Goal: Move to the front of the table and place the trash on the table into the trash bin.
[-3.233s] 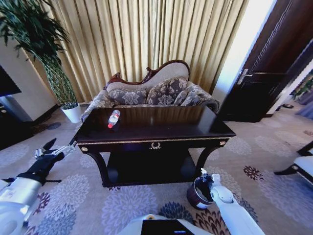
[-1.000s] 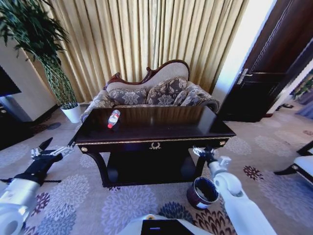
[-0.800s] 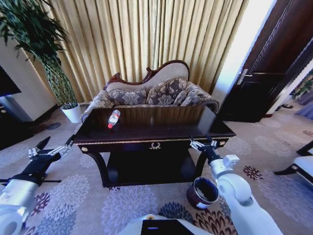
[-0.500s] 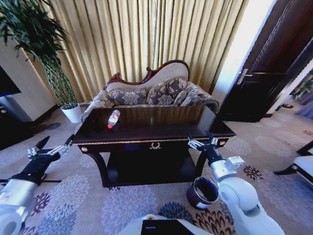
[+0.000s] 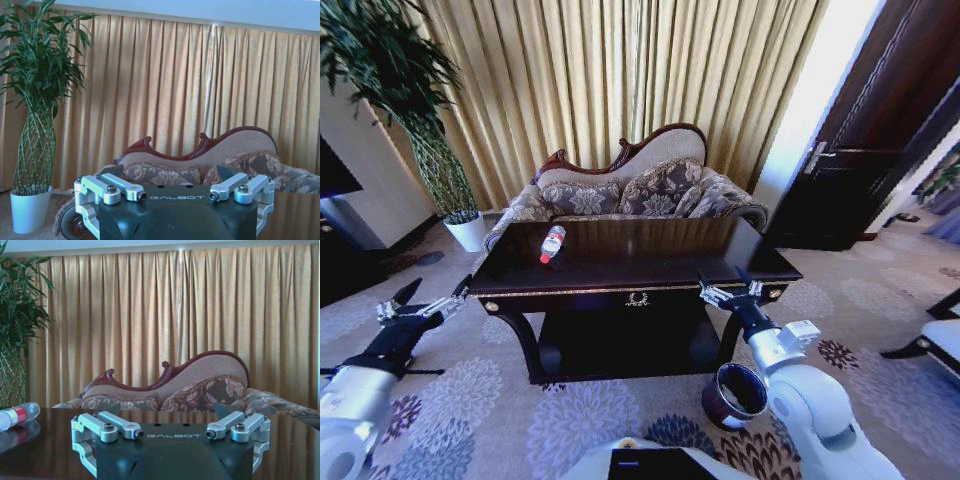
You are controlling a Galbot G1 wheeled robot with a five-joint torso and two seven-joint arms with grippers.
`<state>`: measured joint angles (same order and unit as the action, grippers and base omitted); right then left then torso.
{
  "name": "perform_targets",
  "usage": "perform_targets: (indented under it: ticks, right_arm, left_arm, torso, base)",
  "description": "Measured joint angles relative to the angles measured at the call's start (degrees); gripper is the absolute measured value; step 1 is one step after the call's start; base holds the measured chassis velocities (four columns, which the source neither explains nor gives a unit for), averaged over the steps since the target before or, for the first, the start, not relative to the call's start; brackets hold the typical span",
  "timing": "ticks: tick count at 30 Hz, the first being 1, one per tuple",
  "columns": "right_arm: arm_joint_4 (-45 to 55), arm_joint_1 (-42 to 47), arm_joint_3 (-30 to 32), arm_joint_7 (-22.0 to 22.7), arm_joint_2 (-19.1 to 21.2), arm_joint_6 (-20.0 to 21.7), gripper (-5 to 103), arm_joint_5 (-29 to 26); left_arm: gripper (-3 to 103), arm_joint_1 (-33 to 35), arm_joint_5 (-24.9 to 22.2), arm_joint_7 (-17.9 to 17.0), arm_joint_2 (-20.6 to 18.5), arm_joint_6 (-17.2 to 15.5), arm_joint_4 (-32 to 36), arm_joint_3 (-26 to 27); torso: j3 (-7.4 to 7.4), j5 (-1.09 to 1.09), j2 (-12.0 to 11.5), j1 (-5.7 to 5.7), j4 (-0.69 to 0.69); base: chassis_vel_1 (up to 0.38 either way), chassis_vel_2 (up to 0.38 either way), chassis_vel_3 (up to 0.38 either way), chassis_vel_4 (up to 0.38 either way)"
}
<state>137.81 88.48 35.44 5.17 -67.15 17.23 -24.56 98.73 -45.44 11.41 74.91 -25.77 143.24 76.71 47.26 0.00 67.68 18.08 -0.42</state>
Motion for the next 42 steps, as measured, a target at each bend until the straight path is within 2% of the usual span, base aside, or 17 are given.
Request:
perform_targets:
  ticks: [19, 26, 30, 31, 34, 35, 37, 38, 40, 41, 42]
  right_arm:
    - [1.59, 0.37, -1.22, -0.01, 0.48, 0.39, 100, -0.24]
    - [1.32, -0.11, -1.69, 0.15, 1.39, 0.26, 100, -1.16]
    - [0.52, -0.13, -1.38, 0.22, 1.82, 0.26, 100, -1.51]
    - [0.52, -0.13, -1.38, 0.22, 1.82, 0.26, 100, -1.51]
    - [0.3, -0.01, -1.15, 0.35, 2.15, 0.23, 100, -1.88]
    - [0.3, -0.01, -1.15, 0.35, 2.15, 0.23, 100, -1.88]
    - [0.29, -0.1, -1.16, 0.42, 2.36, 0.23, 100, -2.02]
    - [0.29, -0.1, -1.16, 0.42, 2.36, 0.23, 100, -2.02]
    - [0.15, -0.44, -1.2, 0.51, 2.49, 0.22, 100, -2.13]
    - [0.0, -0.61, -1.19, 0.56, 2.49, 0.22, 100, -2.15]
    - [0.0, -0.61, -1.19, 0.56, 2.49, 0.22, 100, -2.15]
  left_arm:
    - [100, 0.03, 0.05, -0.46, 0.12, -0.02, 0.0, 0.23]
    - [100, -0.88, -0.85, -4.77, -1.85, -0.17, -0.95, -0.1]
    - [100, -3.72, -5.66, -9.85, -7.4, -3.49, -3.96, -0.89]
    - [100, -3.72, -5.66, -9.85, -7.4, -3.49, -3.96, -0.89]
    - [100, -6.8, -8.27, -12.2, -12.79, -4.99, -7.39, -2.11]
    - [100, -6.8, -8.27, -12.2, -12.79, -4.99, -7.39, -2.11]
    - [100, -8.31, -9.23, -13.46, -16.09, -5.56, -8.77, -3.13]
    - [100, -8.31, -9.23, -13.46, -16.09, -5.56, -8.77, -3.13]
    - [100, -10.82, -10.66, -17.17, -20.91, -6.8, -10.33, -6.12]
    - [100, -12.92, -11.43, -20.28, -23.5, -7.27, -11.41, -8.89]
    - [100, -12.92, -11.43, -20.28, -23.5, -7.27, -11.41, -8.89]
  torso:
    - [0.0, 0.0, -0.01, 0.01, -0.01]
    - [0.01, 0.0, -0.01, 0.02, -0.01]
    - [-0.01, 0.0, 0.0, 0.0, 0.0]
    - [-0.01, 0.0, 0.0, 0.0, 0.0]
    - [0.0, -0.02, 0.0, 0.01, -0.01]
    - [0.0, -0.02, 0.0, 0.01, -0.01]
    - [0.0, -0.01, 0.0, 0.01, -0.01]
    - [0.0, -0.01, 0.0, 0.01, -0.01]
    - [0.0, -0.01, 0.0, 0.01, 0.0]
    - [0.0, 0.01, 0.0, 0.0, 0.0]
    - [0.0, 0.01, 0.0, 0.0, 0.0]
  base:
    - [-0.094, 0.093, 0.091, -0.084]
    - [-0.005, 0.007, 0.009, -0.008]
    - [0.0, 0.0, 0.0, 0.0]
    - [0.0, 0.0, 0.0, 0.0]
    - [0.0, 0.0, 0.0, 0.0]
    - [0.0, 0.0, 0.0, 0.0]
    - [0.0, 0.0, 0.0, 0.0]
    - [0.0, 0.0, 0.0, 0.0]
    - [0.0, 0.0, 0.0, 0.0]
    - [0.0, 0.0, 0.0, 0.0]
    - [0.0, 0.0, 0.0, 0.0]
